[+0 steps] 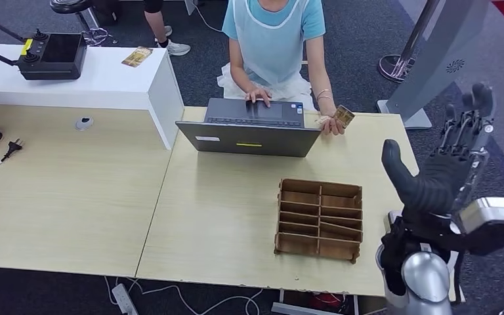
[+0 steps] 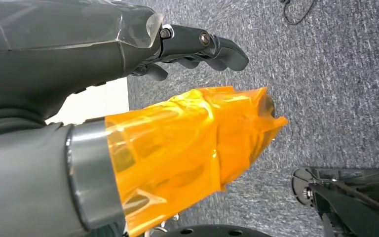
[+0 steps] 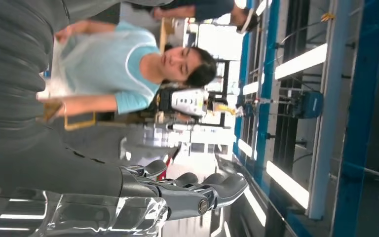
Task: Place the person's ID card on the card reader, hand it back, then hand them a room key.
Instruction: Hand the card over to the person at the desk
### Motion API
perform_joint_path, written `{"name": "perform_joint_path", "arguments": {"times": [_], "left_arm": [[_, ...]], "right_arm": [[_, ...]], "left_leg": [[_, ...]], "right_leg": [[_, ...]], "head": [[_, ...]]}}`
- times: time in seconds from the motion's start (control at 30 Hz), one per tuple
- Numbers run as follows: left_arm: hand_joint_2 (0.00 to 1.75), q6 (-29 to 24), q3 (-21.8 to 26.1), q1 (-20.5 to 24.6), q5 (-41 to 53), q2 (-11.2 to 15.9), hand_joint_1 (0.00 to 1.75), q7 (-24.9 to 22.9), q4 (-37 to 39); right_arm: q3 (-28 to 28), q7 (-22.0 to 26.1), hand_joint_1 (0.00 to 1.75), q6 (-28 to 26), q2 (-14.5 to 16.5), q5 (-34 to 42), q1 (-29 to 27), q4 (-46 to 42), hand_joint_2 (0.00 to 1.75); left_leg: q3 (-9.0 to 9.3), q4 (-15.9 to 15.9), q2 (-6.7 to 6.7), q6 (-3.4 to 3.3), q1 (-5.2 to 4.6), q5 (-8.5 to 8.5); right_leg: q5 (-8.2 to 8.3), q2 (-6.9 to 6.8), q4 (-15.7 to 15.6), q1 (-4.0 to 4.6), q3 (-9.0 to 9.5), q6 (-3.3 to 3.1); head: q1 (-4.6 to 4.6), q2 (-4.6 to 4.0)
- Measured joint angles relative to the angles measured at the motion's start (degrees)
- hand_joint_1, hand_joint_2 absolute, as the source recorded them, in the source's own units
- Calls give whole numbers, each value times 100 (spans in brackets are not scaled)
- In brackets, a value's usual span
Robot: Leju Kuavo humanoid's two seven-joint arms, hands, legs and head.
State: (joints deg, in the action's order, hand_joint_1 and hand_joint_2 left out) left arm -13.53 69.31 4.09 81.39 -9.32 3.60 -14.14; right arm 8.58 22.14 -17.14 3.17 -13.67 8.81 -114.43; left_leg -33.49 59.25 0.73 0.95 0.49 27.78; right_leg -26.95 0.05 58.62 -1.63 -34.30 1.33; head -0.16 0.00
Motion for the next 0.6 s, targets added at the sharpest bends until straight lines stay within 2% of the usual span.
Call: {"name": "perform_joint_path", "arguments": {"times": [0.17, 0.37, 0.5, 0.6], "left_arm": [[0, 66, 27, -6, 53, 2, 0, -29, 0], [0, 91, 28, -3, 118, -16, 0, -60, 0], [0, 187, 26, -9, 184, -31, 0, -233, 0], [0, 300, 20, -15, 206, -45, 0, -394, 0]], "right_arm": [[-186, 275, 0, 455, 271, 711, -547, -523, 175], [-343, 266, 0, 724, 374, 1009, -797, -821, 175], [-456, 139, 0, 1589, 376, 1688, -1023, -877, 175], [-523, -264, 0, 2457, 319, 2298, -1251, -785, 175]], "left_leg": [[-1, 0, -2, 0, -1, 0], [2, 1, -3, 0, -1, -1], [3, 1, -3, 0, 0, -1], [1, 0, -3, 0, 0, -1]], "right_leg": [[2, 0, -1, -1, 1, -1], [5, 2, -1, -1, 3, 0], [4, 2, -1, 0, 3, 0], [3, 1, -1, 0, 3, 0]], "head": [[1, 0], [1, 0], [1, 0], [0, 0]]}}
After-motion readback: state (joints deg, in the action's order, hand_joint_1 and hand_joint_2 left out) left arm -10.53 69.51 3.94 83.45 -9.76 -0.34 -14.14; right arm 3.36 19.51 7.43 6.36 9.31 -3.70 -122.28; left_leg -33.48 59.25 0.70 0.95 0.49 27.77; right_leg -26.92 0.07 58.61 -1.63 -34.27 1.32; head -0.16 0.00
